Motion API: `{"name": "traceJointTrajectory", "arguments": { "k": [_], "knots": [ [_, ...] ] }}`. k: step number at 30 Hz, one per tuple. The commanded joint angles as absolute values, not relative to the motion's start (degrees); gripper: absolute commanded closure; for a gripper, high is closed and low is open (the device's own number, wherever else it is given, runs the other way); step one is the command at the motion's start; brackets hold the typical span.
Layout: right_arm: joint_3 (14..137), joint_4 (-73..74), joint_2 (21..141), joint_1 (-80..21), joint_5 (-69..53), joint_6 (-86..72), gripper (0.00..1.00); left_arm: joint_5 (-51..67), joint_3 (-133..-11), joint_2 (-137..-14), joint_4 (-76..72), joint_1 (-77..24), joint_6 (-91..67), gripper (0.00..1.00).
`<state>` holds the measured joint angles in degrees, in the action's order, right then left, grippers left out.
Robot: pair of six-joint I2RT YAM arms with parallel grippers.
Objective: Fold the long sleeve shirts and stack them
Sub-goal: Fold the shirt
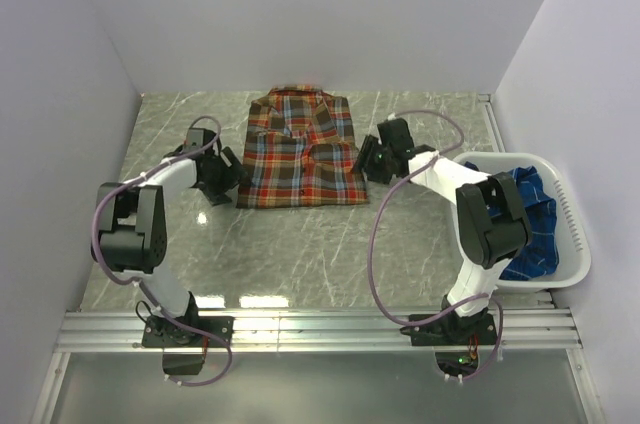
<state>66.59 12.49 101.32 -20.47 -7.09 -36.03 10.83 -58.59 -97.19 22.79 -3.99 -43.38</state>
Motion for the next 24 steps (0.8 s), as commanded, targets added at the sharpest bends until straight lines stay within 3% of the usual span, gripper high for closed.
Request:
{"name": "traceJointTrajectory", "arguments": {
  "k": [1, 4, 7, 8, 11, 13, 14, 17, 21, 24],
  "knots": [
    [62.5, 8.7, 98.7, -19.7, -10.1, -41.1, 0.39, 11.3, -60.8, -98.9, 21.5, -5.7, -45.9, 0.21],
    [59.3, 6.3, 99.4, -19.7, -12.6, -43.0, 0.42, 10.6, -58.3, -99.3, 21.0, -5.9, -47.2, 0.27],
    [56.9, 4.3, 100.5, -19.8, -15.5, -43.9, 0.44, 10.0, -55.1, -99.2, 20.3, -6.0, -47.8, 0.42],
    [56.3, 3.9, 100.9, -19.8, -16.3, -43.9, 0.46, 9.7, -53.5, -99.1, 20.0, -5.9, -47.8, 0.54],
    [54.1, 4.4, 100.7, -20.3, -17.8, -43.3, 0.56, 8.9, -50.2, -97.5, 20.7, -5.9, -48.0, 0.79],
    [52.4, 5.3, 99.5, -20.7, -18.2, -42.3, 0.63, 9.1, -47.8, -95.7, 21.1, -5.9, -48.2, 0.88],
    [51.8, 6.5, 99.0, -20.7, -18.9, -41.8, 0.72, 8.7, -45.4, -93.1, 21.5, -5.9, -48.2, 0.92],
    [49.4, 10.0, 96.9, -21.1, -20.3, -38.9, 0.83, 7.4, -39.7, -86.8, 23.3, -5.4, -47.9, 0.94],
    [46.0, 14.6, 93.2, -22.8, -20.6, -35.3, 0.86, 8.8, -32.5, -77.7, 25.3, -4.1, -49.7, 0.91],
    [42.5, 16.8, 89.8, -25.2, -21.4, -34.4, 0.85, 10.3, -28.9, -70.1, 27.7, -4.0, -51.9, 0.82]
  ]
}}
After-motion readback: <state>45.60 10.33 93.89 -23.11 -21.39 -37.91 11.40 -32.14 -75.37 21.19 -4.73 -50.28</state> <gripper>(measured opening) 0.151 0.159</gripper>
